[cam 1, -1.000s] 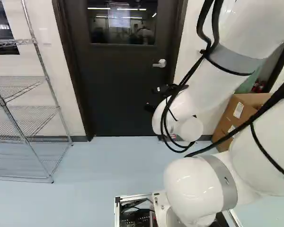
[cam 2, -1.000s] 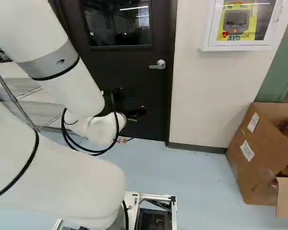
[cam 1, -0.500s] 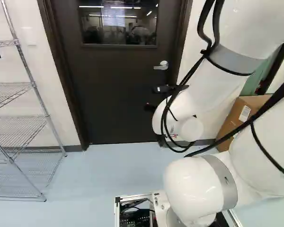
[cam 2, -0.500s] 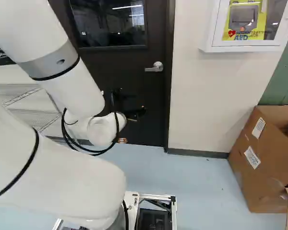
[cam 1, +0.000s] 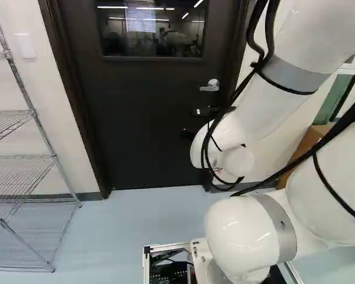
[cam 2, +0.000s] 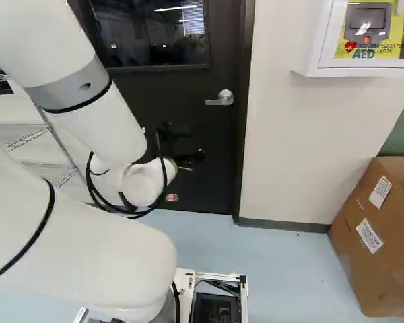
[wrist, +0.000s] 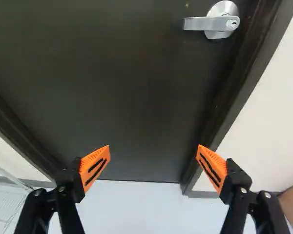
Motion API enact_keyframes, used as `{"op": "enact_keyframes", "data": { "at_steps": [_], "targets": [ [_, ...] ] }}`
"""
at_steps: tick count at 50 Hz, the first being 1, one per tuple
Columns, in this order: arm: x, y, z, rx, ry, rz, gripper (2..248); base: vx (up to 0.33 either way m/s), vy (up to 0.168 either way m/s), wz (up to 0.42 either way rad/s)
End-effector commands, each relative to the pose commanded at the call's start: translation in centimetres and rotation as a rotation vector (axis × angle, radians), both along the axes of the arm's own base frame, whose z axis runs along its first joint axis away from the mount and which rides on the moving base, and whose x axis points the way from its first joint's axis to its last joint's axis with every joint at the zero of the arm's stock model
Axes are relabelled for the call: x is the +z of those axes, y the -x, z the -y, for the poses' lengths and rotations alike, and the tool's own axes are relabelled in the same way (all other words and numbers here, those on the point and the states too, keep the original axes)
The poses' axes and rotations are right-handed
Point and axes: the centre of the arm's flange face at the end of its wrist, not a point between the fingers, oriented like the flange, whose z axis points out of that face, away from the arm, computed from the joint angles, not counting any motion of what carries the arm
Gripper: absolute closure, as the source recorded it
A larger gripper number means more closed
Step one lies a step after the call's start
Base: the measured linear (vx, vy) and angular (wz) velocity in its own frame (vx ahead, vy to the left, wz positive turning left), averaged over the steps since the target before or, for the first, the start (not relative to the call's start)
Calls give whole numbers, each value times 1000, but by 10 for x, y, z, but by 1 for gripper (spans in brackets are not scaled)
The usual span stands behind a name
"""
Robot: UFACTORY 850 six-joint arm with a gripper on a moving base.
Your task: Open the door and move inside
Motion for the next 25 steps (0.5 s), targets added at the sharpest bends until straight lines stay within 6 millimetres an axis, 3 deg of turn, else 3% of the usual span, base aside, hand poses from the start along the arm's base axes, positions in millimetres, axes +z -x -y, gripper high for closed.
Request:
{"op": "enact_keyframes", "data": {
  "at_steps": [12,25],
  "targets": [
    [0,0,0,0,0,0,3,101,32,-14],
    [1,-7,0,0,0,-4,3,14,1,-1]
  ]
}}
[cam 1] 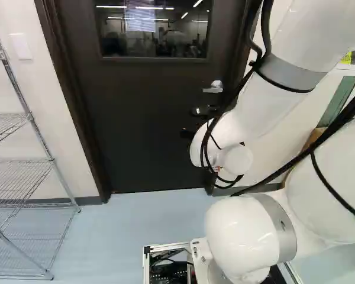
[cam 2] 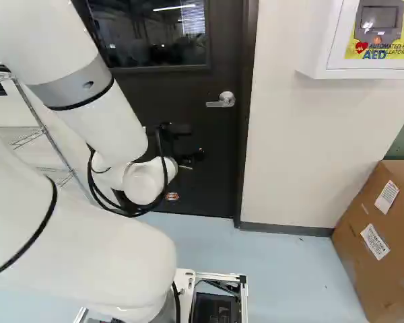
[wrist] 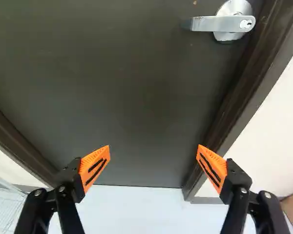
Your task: Open the door and move inside
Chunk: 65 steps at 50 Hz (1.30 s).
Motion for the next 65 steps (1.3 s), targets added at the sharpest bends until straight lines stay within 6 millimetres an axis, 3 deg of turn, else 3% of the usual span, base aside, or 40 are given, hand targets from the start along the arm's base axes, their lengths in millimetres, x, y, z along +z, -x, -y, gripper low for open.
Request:
{"op": "enact_keyframes", "data": {
  "at_steps": [17,65],
  "targets": [
    [7,-16,0,0,0,11,3,-1,0,0],
    [58,-75,0,0,0,138,3,0,0,0]
  ]
}}
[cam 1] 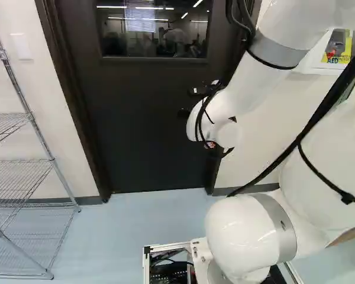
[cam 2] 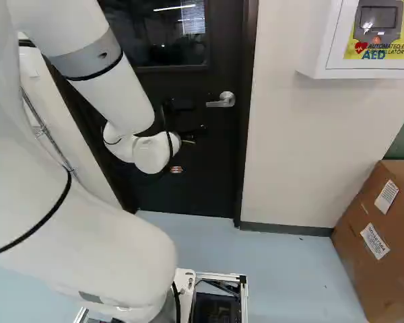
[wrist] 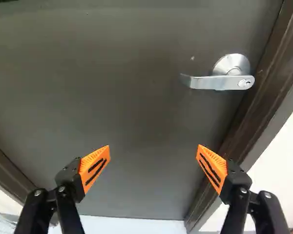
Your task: Open the door and move inside
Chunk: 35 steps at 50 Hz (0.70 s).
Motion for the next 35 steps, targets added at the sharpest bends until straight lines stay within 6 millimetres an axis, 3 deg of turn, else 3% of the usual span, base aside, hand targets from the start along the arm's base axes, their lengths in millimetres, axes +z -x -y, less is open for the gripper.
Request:
{"op": "enact_keyframes", "data": {
  "at_steps": [35],
  "targets": [
    [37,-34,7,-19,1,89,3,0,0,0]
  ]
}}
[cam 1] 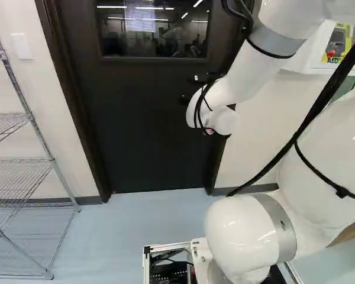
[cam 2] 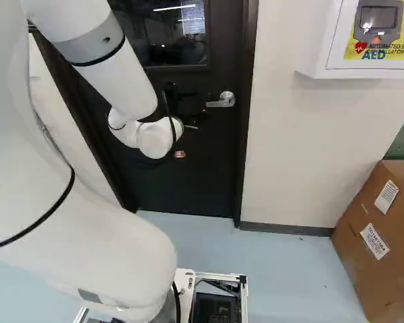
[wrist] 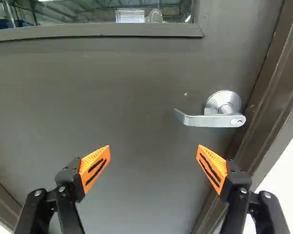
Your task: Open the door and move inside
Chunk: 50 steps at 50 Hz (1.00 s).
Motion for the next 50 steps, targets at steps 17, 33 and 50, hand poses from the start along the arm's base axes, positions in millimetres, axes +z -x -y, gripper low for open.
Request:
{"op": "enact_keyframes", "data": {
  "at_steps": [17,33,50],
  "targets": [
    [20,-16,7,-4,12,60,3,0,0,0],
    [38,-31,13,27,53,105,3,0,0,0],
    [43,-42,25,22,73,113,3,0,0,0]
  ]
}}
